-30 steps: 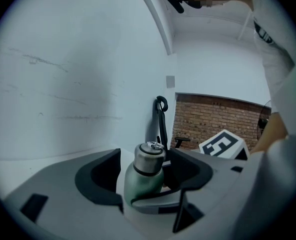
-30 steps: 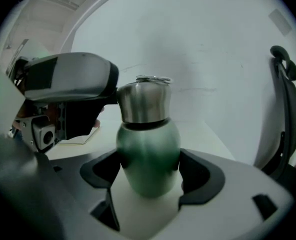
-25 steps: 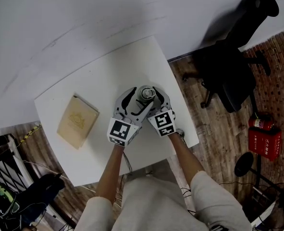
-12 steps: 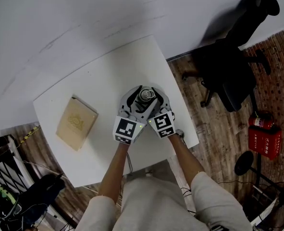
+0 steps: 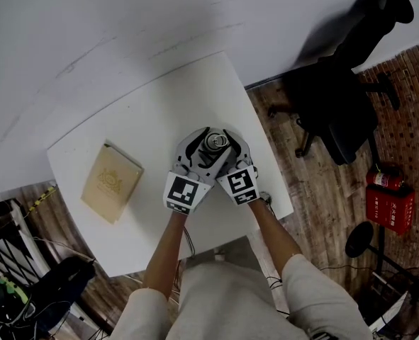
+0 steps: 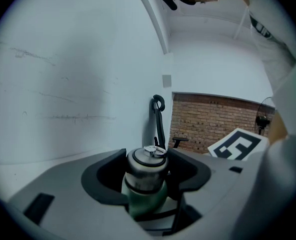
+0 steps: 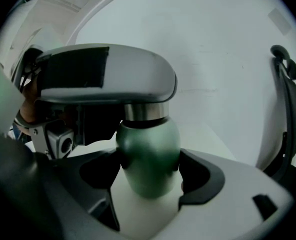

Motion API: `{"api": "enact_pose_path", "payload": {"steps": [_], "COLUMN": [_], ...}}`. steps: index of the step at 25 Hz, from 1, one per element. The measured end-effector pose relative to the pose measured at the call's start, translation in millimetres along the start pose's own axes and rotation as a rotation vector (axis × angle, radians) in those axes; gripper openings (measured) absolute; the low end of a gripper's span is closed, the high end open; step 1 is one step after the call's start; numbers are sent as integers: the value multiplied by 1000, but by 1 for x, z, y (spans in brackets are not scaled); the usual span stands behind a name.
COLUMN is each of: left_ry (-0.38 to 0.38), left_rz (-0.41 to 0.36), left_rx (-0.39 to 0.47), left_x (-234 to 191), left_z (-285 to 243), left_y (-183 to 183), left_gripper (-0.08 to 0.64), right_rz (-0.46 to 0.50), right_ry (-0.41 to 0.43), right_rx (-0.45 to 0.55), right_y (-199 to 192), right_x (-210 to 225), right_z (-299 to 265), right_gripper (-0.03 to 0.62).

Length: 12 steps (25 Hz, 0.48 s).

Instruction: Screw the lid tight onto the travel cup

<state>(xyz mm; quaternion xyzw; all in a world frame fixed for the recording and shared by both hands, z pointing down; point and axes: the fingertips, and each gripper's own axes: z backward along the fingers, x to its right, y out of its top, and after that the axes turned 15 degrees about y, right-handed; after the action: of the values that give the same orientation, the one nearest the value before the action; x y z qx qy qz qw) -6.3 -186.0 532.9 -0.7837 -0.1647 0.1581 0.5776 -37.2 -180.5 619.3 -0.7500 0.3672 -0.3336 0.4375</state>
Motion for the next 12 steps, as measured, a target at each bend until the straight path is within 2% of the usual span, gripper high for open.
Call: {"api": "enact_pose_path", "payload": {"steps": [6,12], "left_ry": [-98,-264], "left_rz": [-49,-96], "left_rx": [5,6], "left_x": [3,7], "left_z": [0,2], "left_y": [-1,-1], "left_gripper": [259,259], "right_rz": [9,21], "right_ry": [3,10], "right_rx": [4,1], "right_y": [0,0], "right_x": [1,0], "right_z": [-1,0], "right_gripper": [360,360]}}
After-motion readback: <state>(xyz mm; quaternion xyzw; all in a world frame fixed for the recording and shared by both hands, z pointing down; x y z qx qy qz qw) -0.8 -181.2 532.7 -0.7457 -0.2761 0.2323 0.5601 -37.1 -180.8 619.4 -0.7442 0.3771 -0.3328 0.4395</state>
